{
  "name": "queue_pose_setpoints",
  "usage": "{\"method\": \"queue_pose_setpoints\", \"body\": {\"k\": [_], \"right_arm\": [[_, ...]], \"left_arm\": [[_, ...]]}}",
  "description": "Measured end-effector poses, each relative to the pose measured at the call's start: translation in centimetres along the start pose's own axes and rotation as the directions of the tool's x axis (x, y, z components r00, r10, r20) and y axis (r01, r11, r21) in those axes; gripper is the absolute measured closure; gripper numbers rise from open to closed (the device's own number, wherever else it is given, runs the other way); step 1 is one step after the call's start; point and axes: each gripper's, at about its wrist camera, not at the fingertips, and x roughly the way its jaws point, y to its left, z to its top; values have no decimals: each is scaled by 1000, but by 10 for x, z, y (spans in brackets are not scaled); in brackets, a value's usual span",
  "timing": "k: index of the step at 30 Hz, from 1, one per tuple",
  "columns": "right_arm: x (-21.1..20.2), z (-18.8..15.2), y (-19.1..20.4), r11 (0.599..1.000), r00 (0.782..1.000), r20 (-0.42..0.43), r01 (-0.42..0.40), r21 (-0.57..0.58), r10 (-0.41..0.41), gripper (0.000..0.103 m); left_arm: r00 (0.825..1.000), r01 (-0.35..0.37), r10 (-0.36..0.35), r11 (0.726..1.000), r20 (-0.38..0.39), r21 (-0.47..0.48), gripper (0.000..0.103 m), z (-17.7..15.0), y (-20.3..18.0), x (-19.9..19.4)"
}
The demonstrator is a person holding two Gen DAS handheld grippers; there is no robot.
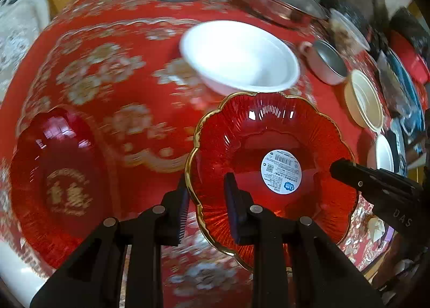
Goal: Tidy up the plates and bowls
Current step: 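Carry the stickered plate and lower it onto the 'THE WEDDING' plate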
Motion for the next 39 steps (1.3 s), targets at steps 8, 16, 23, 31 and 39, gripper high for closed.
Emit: {"method": "queue_pose_setpoints", "body": {"k": [8,16,23,31,39], "right_arm": [[19,8,65,992,999,-31,-44,-121,41,90],[31,13,118,977,997,-41,-71,-203,64,89],[29,18,141,969,997,-27,-71,-236,67,89],[28,26,169,957,997,-2,-77,-279,80,89],[50,24,201,939,996,-26,-92,-332,89,88]], "left_arm": [[998,-40,44,994,38,-104,81,-12,62,-26],[995,-62,76,983,72,-174,81,-20,107,-45],[991,-58,80,979,108,-195,81,-21,126,-59],[984,-65,99,973,146,-223,81,-21,146,-76],[980,-118,157,956,126,-267,80,-28,177,-73]]}}
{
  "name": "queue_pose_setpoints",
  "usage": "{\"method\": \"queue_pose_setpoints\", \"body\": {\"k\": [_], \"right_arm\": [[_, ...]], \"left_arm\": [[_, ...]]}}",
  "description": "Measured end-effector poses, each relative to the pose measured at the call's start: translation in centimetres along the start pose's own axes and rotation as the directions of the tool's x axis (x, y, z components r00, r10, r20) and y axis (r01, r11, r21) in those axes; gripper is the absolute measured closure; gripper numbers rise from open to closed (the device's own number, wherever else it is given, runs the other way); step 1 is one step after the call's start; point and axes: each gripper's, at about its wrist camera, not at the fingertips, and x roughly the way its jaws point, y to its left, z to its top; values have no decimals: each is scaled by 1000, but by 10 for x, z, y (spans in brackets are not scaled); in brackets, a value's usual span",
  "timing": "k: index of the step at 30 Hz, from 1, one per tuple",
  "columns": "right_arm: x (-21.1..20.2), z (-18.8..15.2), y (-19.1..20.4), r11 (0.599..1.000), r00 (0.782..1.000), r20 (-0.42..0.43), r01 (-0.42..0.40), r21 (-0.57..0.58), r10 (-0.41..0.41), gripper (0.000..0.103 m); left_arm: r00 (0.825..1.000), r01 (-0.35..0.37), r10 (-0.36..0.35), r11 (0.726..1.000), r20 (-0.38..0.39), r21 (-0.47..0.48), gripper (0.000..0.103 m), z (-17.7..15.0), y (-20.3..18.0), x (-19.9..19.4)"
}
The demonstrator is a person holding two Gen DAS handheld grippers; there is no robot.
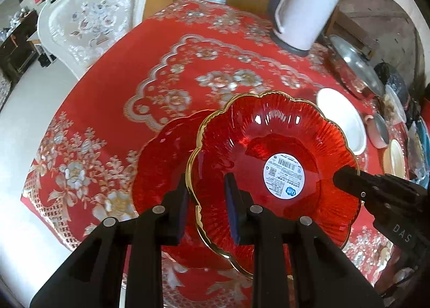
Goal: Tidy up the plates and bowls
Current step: 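Carry the stickered plate and lower it onto the 'THE WEDDING' plate, then open the left tool and pull it back from the red stack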
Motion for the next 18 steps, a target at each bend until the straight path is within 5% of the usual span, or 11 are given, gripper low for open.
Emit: {"method": "queue_pose_setpoints", "body": {"k": [18], "right_arm": [[81,-5,18,1000,989,-144,15,-22,-18,86]], "left_arm": [[994,-75,71,996,-88,-43,80,-14,38,53]]}}
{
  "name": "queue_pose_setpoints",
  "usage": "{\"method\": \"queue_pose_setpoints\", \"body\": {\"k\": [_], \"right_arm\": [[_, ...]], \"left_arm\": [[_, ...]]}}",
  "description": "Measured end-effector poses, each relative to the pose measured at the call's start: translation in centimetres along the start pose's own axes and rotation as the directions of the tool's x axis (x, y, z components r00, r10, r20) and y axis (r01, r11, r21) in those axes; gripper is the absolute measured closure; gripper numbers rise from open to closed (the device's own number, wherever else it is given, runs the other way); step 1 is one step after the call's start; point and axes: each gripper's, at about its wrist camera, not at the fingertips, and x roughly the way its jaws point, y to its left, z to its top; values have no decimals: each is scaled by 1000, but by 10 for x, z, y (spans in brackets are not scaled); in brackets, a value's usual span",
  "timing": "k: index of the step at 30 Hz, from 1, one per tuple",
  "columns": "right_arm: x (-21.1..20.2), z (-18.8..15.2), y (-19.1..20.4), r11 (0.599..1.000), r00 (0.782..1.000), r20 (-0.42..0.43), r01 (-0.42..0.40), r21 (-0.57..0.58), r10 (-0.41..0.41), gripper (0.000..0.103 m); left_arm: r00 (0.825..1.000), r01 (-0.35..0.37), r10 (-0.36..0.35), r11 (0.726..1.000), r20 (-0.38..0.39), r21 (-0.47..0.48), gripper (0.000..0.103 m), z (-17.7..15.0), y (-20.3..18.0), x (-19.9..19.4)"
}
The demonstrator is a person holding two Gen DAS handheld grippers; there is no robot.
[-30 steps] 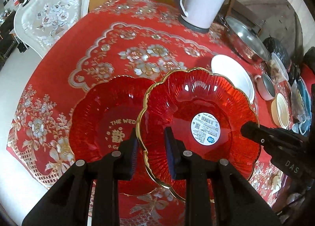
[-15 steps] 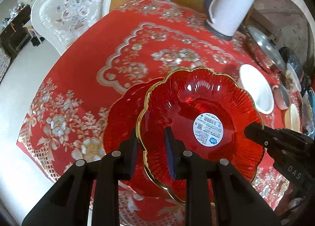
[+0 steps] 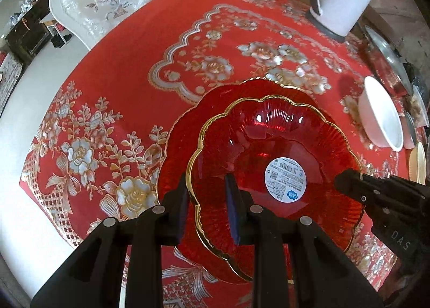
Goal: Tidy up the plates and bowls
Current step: 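Open the left tool and pull it back from the red stack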
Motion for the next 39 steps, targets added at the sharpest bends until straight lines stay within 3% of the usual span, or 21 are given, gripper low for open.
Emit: {"method": "queue_pose_setpoints", "body": {"k": [11,16,20,21,28,31,35,39], "right_arm": [[21,1,7,998,998,-42,52,-39,-54,81],[27,1,14,997,995,-83,42,-69,-48,67],[24,1,16,996,995,-92,40,-75,-47,65],[21,1,15,996,994,-93,51,-74,-58,59],[-1,-2,11,997,996,-73,39,-63,-44,55],[-13,-4,6,998,999,-41,29,-47,-31,53],[-34,-7,-6,1000,1000,15,17,-10,-17,51],[-53,-13,-23,999,998,52,30,39,-32,47]], "left_arm": [[999,-44,45,999,-14,20,80,0,0,16],[999,-51,51,998,-19,22,80,0,2,16],[998,-63,63,998,-18,29,80,1,2,14],[998,-66,67,997,-16,26,79,1,3,12],[998,-61,61,998,23,24,56,6,1,-7],[997,-56,54,998,50,34,55,10,-6,-17],[996,-37,33,998,83,51,42,17,-22,-30],[994,-20,11,996,105,83,41,22,-43,-39]]}}
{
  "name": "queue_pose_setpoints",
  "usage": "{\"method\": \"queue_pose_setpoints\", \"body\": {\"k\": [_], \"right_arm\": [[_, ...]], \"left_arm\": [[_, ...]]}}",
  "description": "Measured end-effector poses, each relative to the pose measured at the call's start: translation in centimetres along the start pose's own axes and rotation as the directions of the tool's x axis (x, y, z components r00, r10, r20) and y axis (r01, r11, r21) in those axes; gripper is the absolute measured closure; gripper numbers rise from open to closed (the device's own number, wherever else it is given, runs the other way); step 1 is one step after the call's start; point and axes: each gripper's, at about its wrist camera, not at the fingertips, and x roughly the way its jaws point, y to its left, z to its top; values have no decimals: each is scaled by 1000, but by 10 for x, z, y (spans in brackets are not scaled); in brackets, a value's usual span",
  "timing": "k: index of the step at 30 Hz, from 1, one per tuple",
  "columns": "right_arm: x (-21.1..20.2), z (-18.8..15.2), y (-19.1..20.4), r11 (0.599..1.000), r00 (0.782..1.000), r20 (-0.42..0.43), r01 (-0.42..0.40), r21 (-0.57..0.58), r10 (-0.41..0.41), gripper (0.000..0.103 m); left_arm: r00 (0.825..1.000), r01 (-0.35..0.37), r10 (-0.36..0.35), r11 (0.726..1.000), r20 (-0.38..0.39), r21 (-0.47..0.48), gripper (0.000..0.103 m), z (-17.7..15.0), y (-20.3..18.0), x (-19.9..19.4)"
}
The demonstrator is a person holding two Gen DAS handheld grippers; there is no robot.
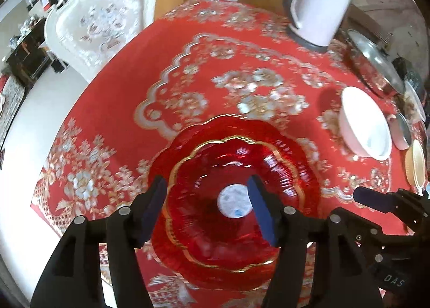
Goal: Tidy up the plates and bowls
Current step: 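Open the left tool and pull it back from the red stack, then move the left tool to the white plate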
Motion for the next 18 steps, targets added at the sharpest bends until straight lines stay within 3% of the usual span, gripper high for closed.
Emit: {"method": "queue_pose_setpoints", "body": {"k": [7,18], "right_arm": [[-34,-10,-44,994,997,61,35,101,-41,44],[-75,-41,-124,956,986,109,89,280,-124,42]], "left_arm": [[997,66,-68,995,22,75,41,13,-51,-9],[989,130,-142,966,42,226,41,25,-136,-20]]}}
